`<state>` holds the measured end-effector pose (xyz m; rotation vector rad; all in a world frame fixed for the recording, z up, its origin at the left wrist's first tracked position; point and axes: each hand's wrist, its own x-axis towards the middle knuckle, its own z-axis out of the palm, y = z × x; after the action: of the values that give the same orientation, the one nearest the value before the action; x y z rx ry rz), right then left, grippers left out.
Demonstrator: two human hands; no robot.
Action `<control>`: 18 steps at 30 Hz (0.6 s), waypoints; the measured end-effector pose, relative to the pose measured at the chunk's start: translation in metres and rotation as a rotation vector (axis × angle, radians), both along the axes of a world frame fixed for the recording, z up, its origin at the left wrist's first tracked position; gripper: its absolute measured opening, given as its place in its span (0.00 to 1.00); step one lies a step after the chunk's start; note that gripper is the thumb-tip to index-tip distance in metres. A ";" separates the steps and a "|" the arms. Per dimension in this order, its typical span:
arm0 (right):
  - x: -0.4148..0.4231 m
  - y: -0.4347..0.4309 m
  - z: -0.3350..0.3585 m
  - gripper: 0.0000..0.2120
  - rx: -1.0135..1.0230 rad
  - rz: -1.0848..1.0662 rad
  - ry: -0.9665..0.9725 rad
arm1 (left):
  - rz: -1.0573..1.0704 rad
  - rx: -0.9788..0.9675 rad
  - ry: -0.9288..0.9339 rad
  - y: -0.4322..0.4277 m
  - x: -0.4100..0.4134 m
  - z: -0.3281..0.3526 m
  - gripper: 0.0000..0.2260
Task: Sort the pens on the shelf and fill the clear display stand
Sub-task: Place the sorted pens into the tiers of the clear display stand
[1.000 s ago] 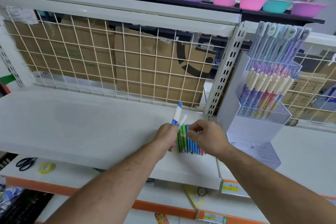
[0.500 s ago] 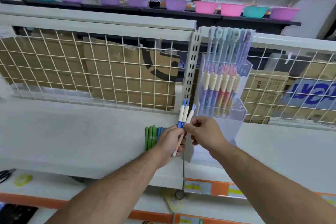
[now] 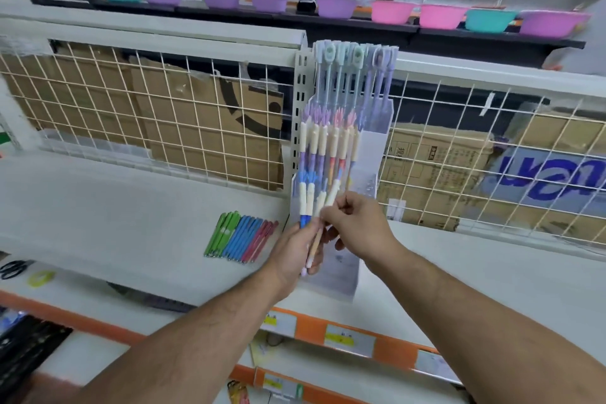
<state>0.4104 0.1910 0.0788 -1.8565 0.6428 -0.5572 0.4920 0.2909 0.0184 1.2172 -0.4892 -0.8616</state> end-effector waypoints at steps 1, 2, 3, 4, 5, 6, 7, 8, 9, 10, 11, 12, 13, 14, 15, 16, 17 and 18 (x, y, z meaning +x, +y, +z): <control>-0.003 -0.003 0.001 0.09 -0.007 0.005 -0.001 | 0.030 0.010 -0.010 -0.003 -0.003 0.000 0.17; -0.005 -0.005 0.001 0.08 -0.016 0.009 0.000 | 0.064 0.026 -0.027 -0.006 -0.005 0.000 0.16; -0.007 -0.007 0.002 0.07 -0.027 0.013 0.001 | 0.096 0.040 -0.047 -0.008 -0.006 -0.001 0.16; -0.009 -0.008 0.002 0.08 -0.039 0.017 0.002 | 0.118 0.054 -0.069 -0.011 -0.007 -0.002 0.15; -0.011 -0.010 0.002 0.07 -0.046 0.021 0.006 | 0.133 0.072 -0.097 -0.013 -0.006 -0.002 0.15; -0.013 -0.012 0.002 0.06 -0.048 0.022 0.010 | 0.143 0.098 -0.134 -0.016 -0.006 -0.002 0.15; -0.015 -0.014 0.002 0.06 -0.042 0.019 0.012 | 0.151 0.129 -0.177 -0.018 -0.004 -0.002 0.15; -0.017 -0.016 0.003 0.05 -0.029 0.012 0.009 | 0.158 0.155 -0.216 -0.021 -0.002 -0.002 0.15; -0.018 -0.018 0.005 0.06 -0.017 0.007 0.003 | 0.162 0.161 -0.239 -0.023 0.000 -0.002 0.15; -0.019 -0.020 0.008 0.06 -0.012 0.001 -0.006 | 0.159 0.147 -0.246 -0.026 0.002 -0.002 0.14; -0.020 -0.023 0.011 0.06 -0.016 -0.009 -0.015 | 0.149 0.130 -0.245 -0.027 0.005 -0.003 0.13; -0.021 -0.027 0.014 0.06 -0.021 -0.025 -0.024 | 0.136 0.124 -0.242 -0.029 0.007 -0.004 0.13; -0.022 -0.031 0.018 0.06 -0.025 -0.043 -0.033 | 0.121 0.130 -0.236 -0.029 0.010 -0.005 0.12; -0.023 -0.036 0.022 0.06 -0.027 -0.063 -0.042 | 0.109 0.136 -0.221 -0.029 0.013 -0.007 0.12; -0.023 -0.042 0.028 0.06 -0.032 -0.083 -0.052 | 0.104 0.134 -0.195 -0.029 0.015 -0.008 0.11; -0.023 -0.047 0.034 0.05 -0.040 -0.103 -0.059 | 0.103 0.122 -0.163 -0.029 0.017 -0.010 0.11; -0.022 -0.053 0.040 0.05 -0.048 -0.123 -0.064 | 0.102 0.104 -0.133 -0.028 0.019 -0.011 0.11; -0.021 -0.057 0.046 0.05 -0.056 -0.141 -0.070 | 0.102 0.086 -0.106 -0.027 0.019 -0.011 0.10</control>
<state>0.3889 0.1337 0.1245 -1.8441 0.7210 -0.7361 0.5112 0.2635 0.0078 1.3597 -0.4747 -0.7404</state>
